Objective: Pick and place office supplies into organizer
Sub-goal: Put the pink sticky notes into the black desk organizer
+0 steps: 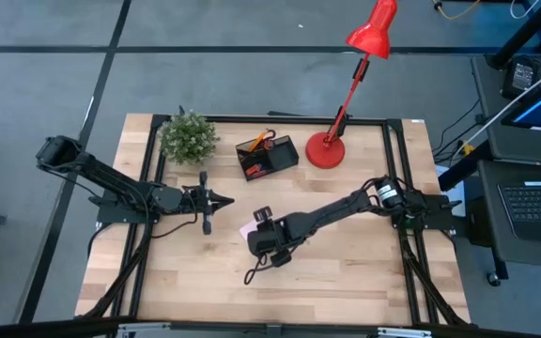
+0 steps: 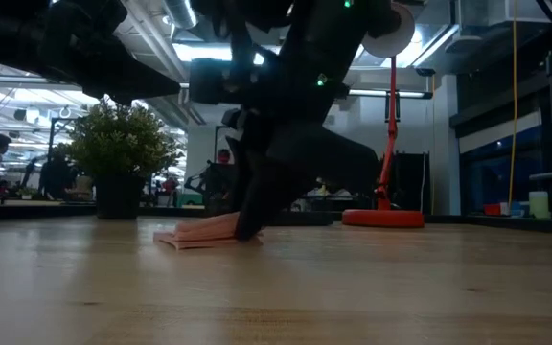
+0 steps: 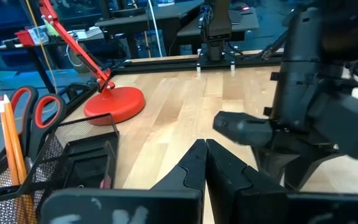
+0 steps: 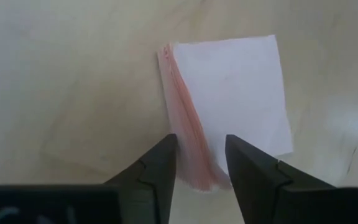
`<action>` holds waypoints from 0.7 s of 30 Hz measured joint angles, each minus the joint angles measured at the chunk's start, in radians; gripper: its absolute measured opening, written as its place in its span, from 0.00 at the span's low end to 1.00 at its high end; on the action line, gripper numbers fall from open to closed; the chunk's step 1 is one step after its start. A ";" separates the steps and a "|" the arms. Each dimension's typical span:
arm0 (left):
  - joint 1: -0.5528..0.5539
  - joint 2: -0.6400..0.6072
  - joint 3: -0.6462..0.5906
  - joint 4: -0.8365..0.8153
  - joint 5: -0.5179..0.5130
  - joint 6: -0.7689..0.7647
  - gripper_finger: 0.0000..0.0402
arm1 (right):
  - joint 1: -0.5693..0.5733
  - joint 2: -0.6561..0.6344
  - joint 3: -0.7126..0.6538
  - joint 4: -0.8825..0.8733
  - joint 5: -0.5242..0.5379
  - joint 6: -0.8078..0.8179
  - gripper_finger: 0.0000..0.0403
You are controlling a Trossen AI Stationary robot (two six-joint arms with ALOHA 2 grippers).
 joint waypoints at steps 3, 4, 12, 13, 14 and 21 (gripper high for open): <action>0.000 0.000 0.000 0.000 0.000 0.000 0.01 | -0.004 0.008 0.000 0.004 0.001 0.000 0.35; 0.000 0.000 0.000 0.000 0.000 0.001 0.01 | -0.005 0.013 0.000 0.010 0.003 -0.002 0.35; 0.000 0.000 0.000 0.004 0.000 0.001 0.01 | -0.005 0.021 0.001 0.018 0.027 -0.014 0.35; 0.000 0.000 0.000 0.004 0.000 0.001 0.01 | -0.005 0.022 0.001 0.018 0.028 -0.010 0.35; 0.000 0.000 0.000 0.004 0.000 0.001 0.01 | -0.005 0.022 0.001 0.018 0.028 -0.005 0.35; 0.000 0.000 0.000 0.004 0.000 0.000 0.01 | -0.005 0.023 0.001 0.018 0.029 0.000 0.31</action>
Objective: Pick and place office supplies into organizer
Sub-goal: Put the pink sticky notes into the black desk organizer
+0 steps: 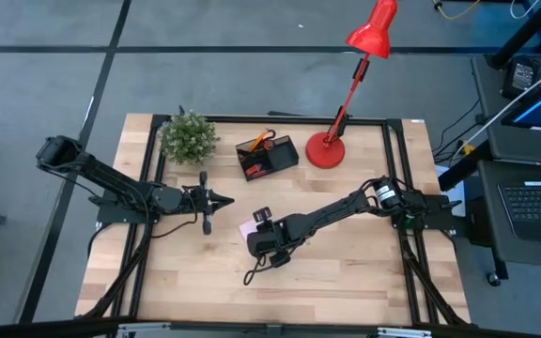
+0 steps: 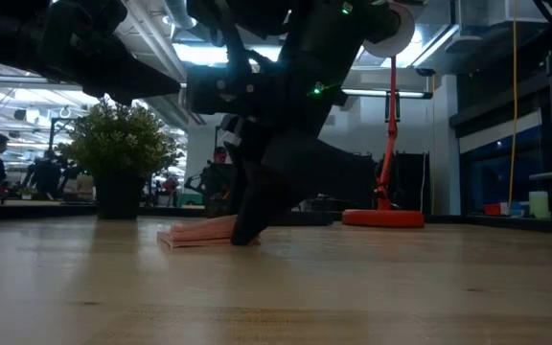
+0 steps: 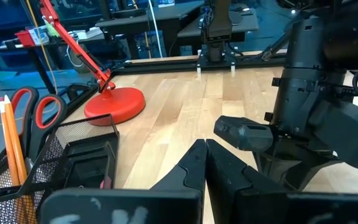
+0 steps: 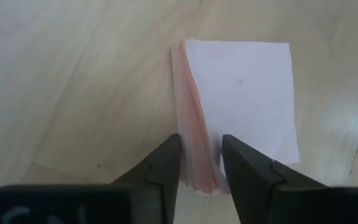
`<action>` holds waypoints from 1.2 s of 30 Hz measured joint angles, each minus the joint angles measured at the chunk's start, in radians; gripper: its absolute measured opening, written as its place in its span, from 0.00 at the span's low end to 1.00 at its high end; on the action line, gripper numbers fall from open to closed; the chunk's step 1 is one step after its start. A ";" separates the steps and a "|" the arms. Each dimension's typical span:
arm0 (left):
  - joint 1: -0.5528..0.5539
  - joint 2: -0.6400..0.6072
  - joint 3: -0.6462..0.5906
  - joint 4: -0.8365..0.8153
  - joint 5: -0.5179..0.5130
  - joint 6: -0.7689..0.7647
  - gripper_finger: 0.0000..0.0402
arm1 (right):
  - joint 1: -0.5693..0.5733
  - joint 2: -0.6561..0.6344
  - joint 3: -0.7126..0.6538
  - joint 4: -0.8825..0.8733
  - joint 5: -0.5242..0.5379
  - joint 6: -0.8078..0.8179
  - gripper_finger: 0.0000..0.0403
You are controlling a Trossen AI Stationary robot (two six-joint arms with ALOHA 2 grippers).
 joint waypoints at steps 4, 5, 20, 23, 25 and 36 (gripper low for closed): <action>0.000 0.000 0.000 0.000 0.000 0.000 0.01 | 0.000 0.001 0.000 0.004 0.000 0.001 0.21; 0.000 0.000 0.000 0.000 0.000 0.000 0.01 | 0.000 0.002 0.000 0.005 0.000 0.000 0.19; 0.000 0.000 0.000 0.000 0.000 0.000 0.01 | -0.001 0.003 -0.001 0.004 0.050 0.003 0.01; 0.000 0.000 0.000 0.000 0.000 0.000 0.01 | 0.003 0.003 -0.001 -0.001 0.072 0.003 0.00; 0.000 0.000 0.000 0.000 0.000 0.000 0.00 | 0.007 0.003 -0.001 -0.001 0.074 0.002 0.00; 0.000 0.000 0.000 0.000 0.000 0.001 0.00 | 0.025 -0.022 -0.002 -0.019 0.115 0.005 0.00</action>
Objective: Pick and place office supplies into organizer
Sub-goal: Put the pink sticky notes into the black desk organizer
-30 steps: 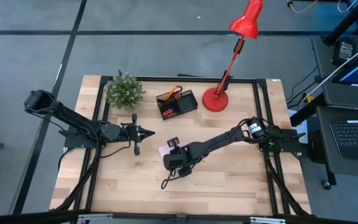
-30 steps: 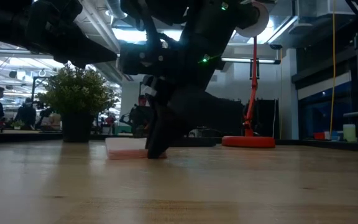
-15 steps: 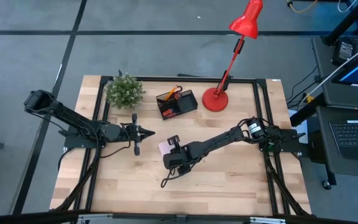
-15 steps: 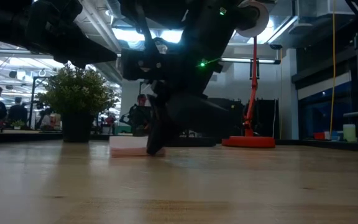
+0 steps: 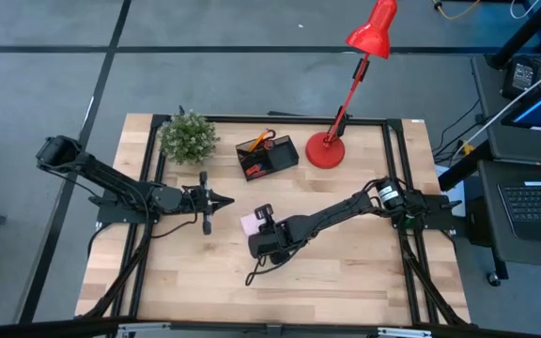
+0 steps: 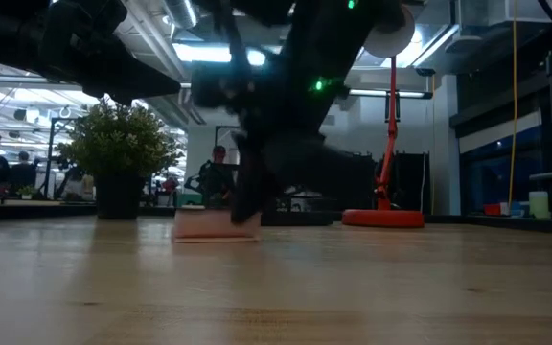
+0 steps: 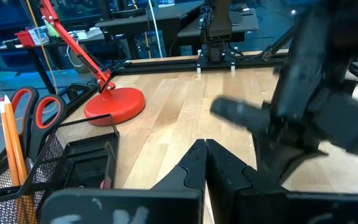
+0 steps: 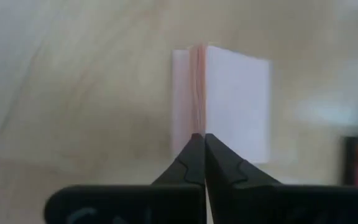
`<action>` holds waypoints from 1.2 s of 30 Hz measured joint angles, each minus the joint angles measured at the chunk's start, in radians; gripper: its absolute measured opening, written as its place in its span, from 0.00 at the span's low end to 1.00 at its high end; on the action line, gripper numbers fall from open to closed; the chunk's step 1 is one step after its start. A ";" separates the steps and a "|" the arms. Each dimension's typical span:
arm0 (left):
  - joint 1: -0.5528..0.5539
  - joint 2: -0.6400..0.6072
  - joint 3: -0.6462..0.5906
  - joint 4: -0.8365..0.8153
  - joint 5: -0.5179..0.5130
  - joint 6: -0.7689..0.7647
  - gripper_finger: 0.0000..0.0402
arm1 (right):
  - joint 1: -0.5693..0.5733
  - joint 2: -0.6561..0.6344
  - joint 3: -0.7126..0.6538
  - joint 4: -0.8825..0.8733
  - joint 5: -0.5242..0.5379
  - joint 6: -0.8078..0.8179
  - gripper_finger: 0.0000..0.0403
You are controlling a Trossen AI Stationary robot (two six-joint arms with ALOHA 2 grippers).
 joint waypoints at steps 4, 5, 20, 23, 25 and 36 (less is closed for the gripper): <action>0.000 0.000 0.000 0.000 0.000 0.000 0.01 | 0.008 -0.053 0.000 -0.028 0.071 0.016 0.00; 0.000 0.000 0.000 0.000 0.000 0.000 0.01 | 0.008 -0.067 0.000 -0.031 0.078 0.024 0.00; 0.000 0.000 0.000 0.002 0.000 -0.007 0.01 | 0.008 -0.123 0.000 -0.212 0.219 0.103 0.00; 0.000 0.000 0.000 0.002 0.000 -0.007 0.01 | 0.008 -0.123 0.000 -0.232 0.256 0.105 0.00; 0.000 0.000 0.000 0.002 0.000 -0.007 0.01 | 0.007 -0.125 0.000 -0.245 0.271 0.105 0.00; 0.000 0.000 0.000 0.001 0.000 -0.007 0.01 | -0.059 -0.239 0.000 -0.334 0.280 0.111 0.00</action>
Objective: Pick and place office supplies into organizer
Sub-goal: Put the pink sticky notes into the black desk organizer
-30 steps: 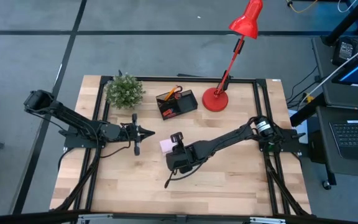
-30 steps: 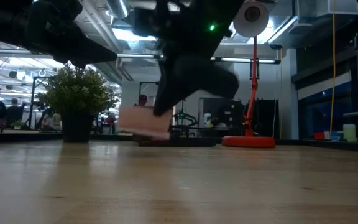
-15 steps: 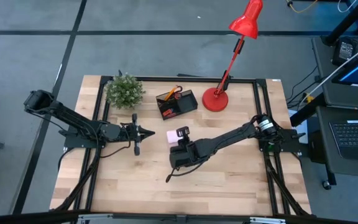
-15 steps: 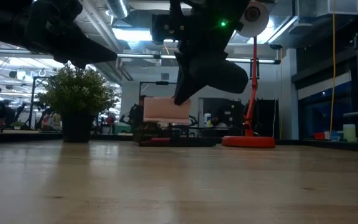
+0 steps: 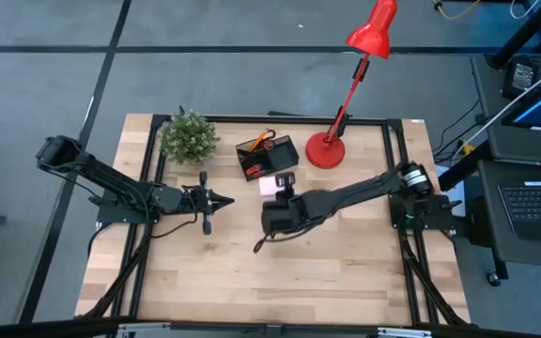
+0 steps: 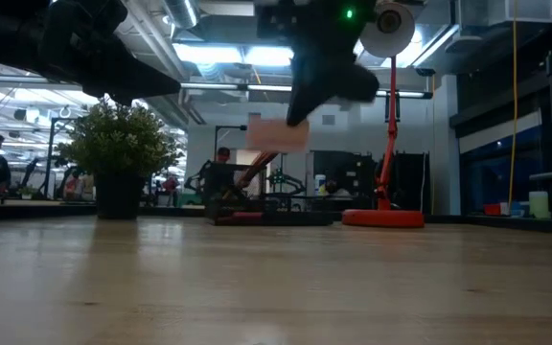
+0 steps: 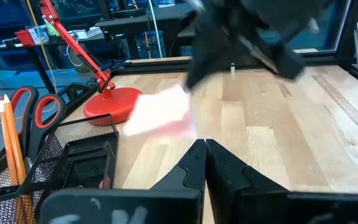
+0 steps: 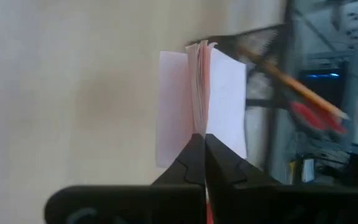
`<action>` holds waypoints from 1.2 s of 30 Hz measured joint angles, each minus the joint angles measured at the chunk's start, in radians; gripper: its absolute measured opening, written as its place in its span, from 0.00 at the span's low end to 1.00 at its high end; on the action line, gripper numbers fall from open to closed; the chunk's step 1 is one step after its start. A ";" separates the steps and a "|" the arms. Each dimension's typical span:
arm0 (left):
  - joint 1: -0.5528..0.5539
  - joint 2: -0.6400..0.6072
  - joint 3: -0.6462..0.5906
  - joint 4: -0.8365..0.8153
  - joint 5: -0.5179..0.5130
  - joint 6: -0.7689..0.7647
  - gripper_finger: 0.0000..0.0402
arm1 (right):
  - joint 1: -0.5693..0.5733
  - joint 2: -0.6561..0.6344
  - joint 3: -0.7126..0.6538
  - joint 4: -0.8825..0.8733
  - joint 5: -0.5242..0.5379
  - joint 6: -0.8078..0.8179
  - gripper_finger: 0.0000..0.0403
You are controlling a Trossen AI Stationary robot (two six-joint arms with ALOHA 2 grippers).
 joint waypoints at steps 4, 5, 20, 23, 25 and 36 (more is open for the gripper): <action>0.000 0.000 0.000 0.000 0.000 0.000 0.01 | -0.028 -0.071 0.000 -0.030 0.057 -0.031 0.00; 0.000 0.000 0.000 0.000 0.000 0.000 0.00 | -0.037 -0.086 0.000 -0.043 0.058 -0.037 0.00; 0.000 0.000 0.000 0.000 0.000 0.000 0.00 | -0.182 -0.136 0.000 -0.105 -0.097 -0.145 0.00; 0.000 0.000 0.000 0.000 0.000 0.000 0.01 | -0.196 -0.136 0.000 -0.132 -0.123 -0.145 0.00; 0.000 0.000 0.000 -0.001 0.000 0.000 0.01 | -0.205 -0.136 0.000 -0.144 -0.160 -0.146 0.00; 0.000 0.000 0.000 -0.001 0.000 0.000 0.00 | -0.268 -0.135 0.000 -0.121 -0.239 -0.210 0.00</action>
